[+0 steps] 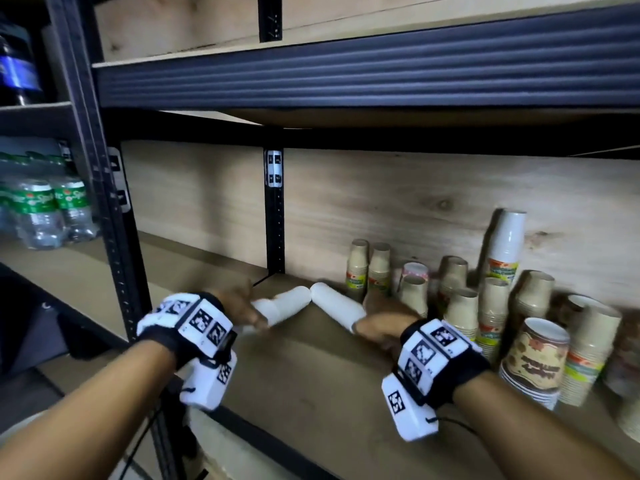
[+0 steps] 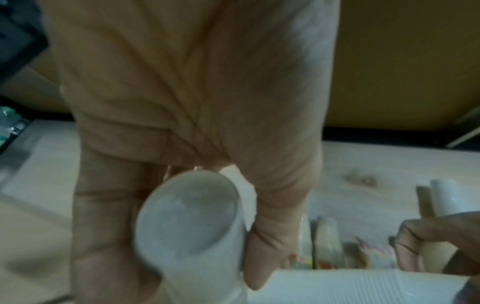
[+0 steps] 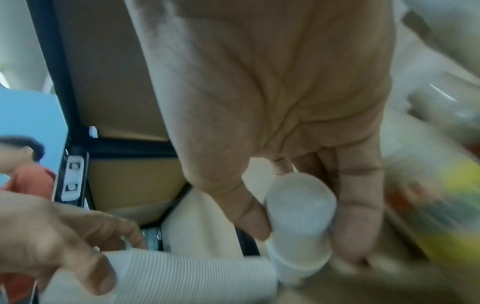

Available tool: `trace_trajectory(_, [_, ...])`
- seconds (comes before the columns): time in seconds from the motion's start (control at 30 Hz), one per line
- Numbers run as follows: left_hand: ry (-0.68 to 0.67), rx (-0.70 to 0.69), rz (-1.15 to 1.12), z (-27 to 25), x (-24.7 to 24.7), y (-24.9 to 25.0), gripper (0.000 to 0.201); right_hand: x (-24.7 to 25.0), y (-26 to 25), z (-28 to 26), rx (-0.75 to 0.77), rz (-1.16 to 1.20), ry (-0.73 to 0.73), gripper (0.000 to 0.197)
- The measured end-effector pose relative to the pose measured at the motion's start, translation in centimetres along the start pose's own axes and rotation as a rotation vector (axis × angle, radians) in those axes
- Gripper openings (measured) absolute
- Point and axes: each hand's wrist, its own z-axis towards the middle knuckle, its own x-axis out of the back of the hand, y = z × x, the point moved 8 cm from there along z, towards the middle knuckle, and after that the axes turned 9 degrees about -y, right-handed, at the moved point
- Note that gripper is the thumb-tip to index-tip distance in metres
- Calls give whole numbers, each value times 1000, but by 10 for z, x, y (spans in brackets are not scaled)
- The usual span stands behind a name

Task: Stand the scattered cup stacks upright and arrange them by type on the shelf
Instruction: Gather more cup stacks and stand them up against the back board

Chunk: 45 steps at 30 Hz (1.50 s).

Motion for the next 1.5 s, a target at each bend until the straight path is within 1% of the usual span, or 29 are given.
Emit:
trace_trajectory(0.03, [25,-31,-27,-5,17,2,74,15,-3,-1,4,19,36,80])
trace_trajectory(0.07, [47,-59,-48,-9,34,4,64,31,-7,-3,21,18,75,82])
trace_trajectory(0.1, [72,-85,-69,-14,49,6,58,47,-11,-3,43,7,113,73])
trace_trajectory(0.17, [123,-155,-99,-18,75,11,47,76,-19,-7,74,22,165,47])
trace_trajectory(0.23, [186,-237,-86,-22,96,19,42,101,-28,-10,119,98,227,36])
trace_trajectory(0.27, [211,-272,-60,-23,102,25,42,109,-32,-9,143,129,270,33])
trace_trajectory(0.37, [254,-340,-33,-22,107,40,44,119,-41,-3,220,154,356,43])
trace_trajectory(0.5, [310,-414,-99,-9,106,60,40,115,-46,1,255,189,393,45])
trace_trajectory(0.57, [361,-400,-156,-5,106,63,38,111,-46,9,278,225,400,48])
trace_trajectory(0.63, [429,-425,-234,0,104,67,45,107,-45,19,306,273,393,53])
trace_trajectory(0.73, [492,-519,-390,4,101,73,64,99,-41,35,332,331,394,60])
trace_trajectory(0.77, [497,-533,-437,6,101,73,66,97,-41,39,344,350,381,62])
trace_trajectory(0.83, [483,-542,-535,14,103,74,61,93,-40,49,368,376,335,65])
trace_trajectory(0.87, [471,-540,-566,18,104,76,57,91,-40,55,382,381,313,63])
trace_trajectory(0.93, [405,-546,-601,27,101,82,57,88,-38,66,386,364,290,53])
trace_trajectory(1.0, [359,-543,-564,36,96,90,60,87,-36,74,366,372,321,47])
trace_trajectory(1.07, [390,-550,-530,41,97,95,55,89,-33,80,342,384,398,56])
trace_trajectory(1.13, [393,-551,-608,50,98,94,46,94,-33,78,321,359,490,64])
trace_trajectory(1.2, [378,-543,-715,59,97,91,41,95,-35,79,307,305,495,62])
trace_trajectory(1.23, [356,-543,-762,62,96,91,44,93,-36,81,301,279,465,59])
trace_trajectory(1.3, [298,-540,-826,72,89,93,56,84,-41,92,309,241,386,55])
trace_trajectory(1.33, [286,-536,-818,77,85,95,61,78,-42,98,327,224,359,55])
trace_trajectory(1.4, [317,-526,-777,84,80,97,66,71,-42,106,351,248,325,53])
trace_trajectory(1.43, [346,-521,-764,88,79,95,66,71,-42,106,344,270,315,48])
trace_trajectory(1.5, [355,-509,-758,95,79,92,66,70,-40,105,324,309,309,38])
